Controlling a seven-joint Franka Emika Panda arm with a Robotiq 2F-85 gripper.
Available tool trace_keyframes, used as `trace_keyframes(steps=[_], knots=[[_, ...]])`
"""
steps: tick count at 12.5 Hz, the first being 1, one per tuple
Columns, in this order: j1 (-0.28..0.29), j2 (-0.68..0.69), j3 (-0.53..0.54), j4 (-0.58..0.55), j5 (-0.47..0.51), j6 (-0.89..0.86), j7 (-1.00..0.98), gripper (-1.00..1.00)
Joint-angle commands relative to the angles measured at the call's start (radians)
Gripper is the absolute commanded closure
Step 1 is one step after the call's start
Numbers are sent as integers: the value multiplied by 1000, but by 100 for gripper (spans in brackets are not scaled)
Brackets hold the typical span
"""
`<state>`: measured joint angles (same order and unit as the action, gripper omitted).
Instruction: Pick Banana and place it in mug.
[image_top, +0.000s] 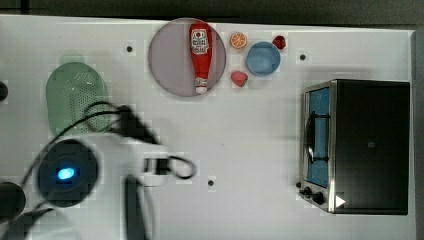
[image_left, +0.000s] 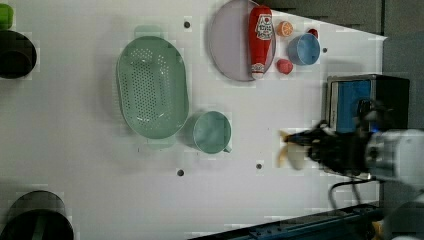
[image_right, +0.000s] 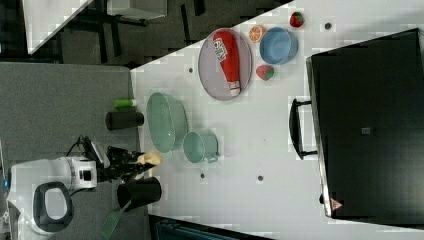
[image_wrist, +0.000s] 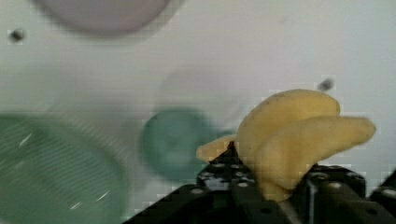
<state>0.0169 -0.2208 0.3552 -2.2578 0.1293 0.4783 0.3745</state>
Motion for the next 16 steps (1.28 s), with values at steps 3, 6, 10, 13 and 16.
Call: trace_keyframes(steps=[3, 6, 10, 13, 16], knots=[[12, 167, 112, -3, -15, 143, 347, 46], [12, 289, 132, -3, -72, 217, 441, 46], [12, 406, 130, -14, -148, 353, 494, 46], [12, 453, 125, -38, -177, 438, 518, 21], [12, 443, 124, -44, -179, 451, 520, -46]])
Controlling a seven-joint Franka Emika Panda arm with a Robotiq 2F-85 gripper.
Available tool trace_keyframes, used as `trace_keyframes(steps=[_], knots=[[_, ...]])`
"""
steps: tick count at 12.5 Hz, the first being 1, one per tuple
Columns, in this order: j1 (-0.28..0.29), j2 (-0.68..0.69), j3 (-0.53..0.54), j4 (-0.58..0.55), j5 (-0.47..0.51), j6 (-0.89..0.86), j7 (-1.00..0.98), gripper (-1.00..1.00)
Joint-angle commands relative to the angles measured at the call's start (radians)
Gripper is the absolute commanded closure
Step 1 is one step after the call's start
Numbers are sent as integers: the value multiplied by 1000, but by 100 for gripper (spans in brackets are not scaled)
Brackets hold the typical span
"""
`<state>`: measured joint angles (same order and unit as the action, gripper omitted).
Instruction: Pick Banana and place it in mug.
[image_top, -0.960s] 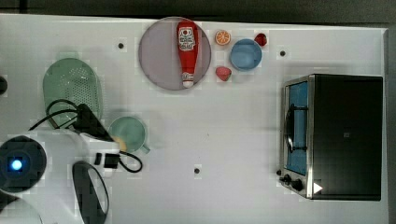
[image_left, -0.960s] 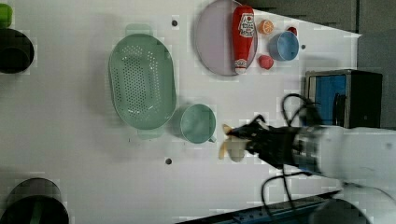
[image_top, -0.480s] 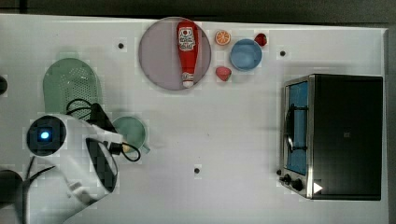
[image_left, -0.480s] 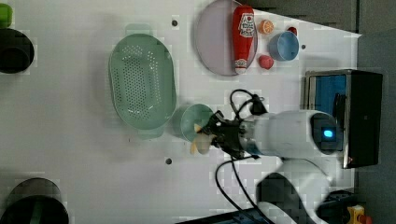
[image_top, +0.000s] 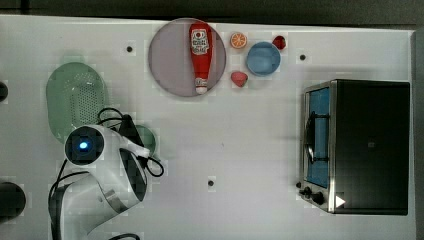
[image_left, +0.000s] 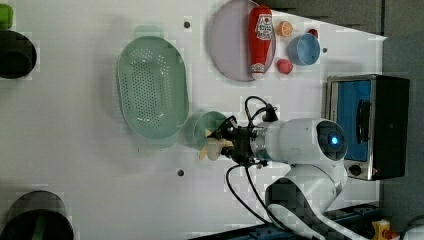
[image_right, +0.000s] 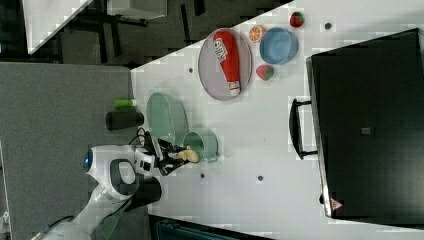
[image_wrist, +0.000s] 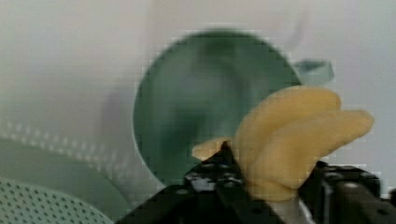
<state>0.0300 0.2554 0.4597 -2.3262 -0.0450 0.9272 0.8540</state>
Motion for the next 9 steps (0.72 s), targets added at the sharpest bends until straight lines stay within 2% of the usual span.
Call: trace_keyframes(steps=[1, 2, 3, 6, 9], knots=[[-1, -42, 16, 24, -4, -4, 40, -69], [-2, -50, 13, 21, -4, -7, 40, -92], [-3, -59, 12, 22, -4, -6, 41, -100], [-5, -94, 7, 40, -1, 21, 41, -100], [-20, -208, -35, 53, -1, -78, 26, -100]])
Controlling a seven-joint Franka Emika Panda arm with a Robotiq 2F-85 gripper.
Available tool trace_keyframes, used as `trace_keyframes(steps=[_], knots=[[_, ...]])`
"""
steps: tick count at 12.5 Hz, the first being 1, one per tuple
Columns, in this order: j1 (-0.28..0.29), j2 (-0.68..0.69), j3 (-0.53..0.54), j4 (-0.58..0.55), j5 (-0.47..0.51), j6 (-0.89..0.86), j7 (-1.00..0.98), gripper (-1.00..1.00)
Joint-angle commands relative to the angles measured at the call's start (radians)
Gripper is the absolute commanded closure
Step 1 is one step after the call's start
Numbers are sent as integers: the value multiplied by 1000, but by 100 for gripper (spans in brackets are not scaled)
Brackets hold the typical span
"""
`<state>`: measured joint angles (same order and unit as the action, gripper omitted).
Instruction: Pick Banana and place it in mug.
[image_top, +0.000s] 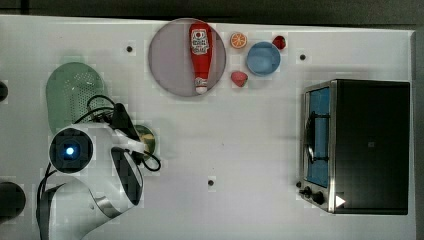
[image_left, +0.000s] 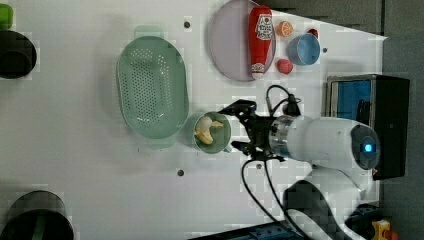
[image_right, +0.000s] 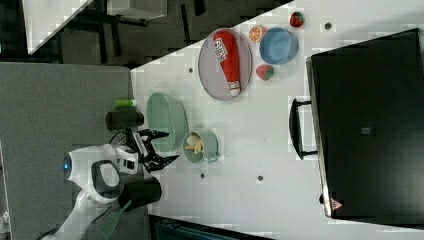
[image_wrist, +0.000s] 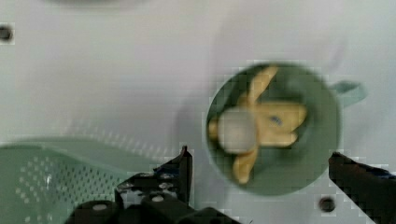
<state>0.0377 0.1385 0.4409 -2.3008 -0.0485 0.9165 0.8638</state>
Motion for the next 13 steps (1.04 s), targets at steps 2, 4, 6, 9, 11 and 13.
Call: trace_keyframes(steps=[2, 4, 6, 9, 11, 13], knots=[[-39, -195, -77, 68, 3, -243, -143, -100], [-50, -270, -156, 120, 3, -381, -291, -100], [-59, -314, -248, 180, 3, -461, -444, -100], [-62, -339, -377, 273, 3, -562, -635, -100], [-63, -339, -440, 336, 3, -633, -722, -100], [-63, -339, -474, 379, 3, -729, -801, -100]])
